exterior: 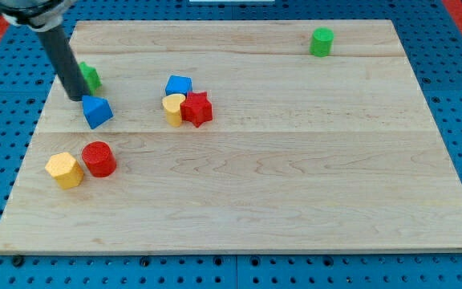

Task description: Place the green star vertical to the red star

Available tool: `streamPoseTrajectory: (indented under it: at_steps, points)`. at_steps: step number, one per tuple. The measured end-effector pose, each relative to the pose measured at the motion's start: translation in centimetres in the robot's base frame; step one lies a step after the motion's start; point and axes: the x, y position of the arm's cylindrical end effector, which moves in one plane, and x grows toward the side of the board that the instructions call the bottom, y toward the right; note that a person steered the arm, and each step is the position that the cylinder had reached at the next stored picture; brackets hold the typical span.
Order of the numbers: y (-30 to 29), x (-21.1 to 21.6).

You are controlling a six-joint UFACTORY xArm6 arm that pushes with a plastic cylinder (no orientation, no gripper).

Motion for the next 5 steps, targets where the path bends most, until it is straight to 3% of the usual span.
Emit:
streamPoseTrajectory:
  at_steps: [1,2,3,4,5]
  points:
    - [2.2,0.1]
    - [-0.2,3.1]
    - [-6.1,0.5]
    - [-7.7,-1.8]
    - [2.8,-4.4]
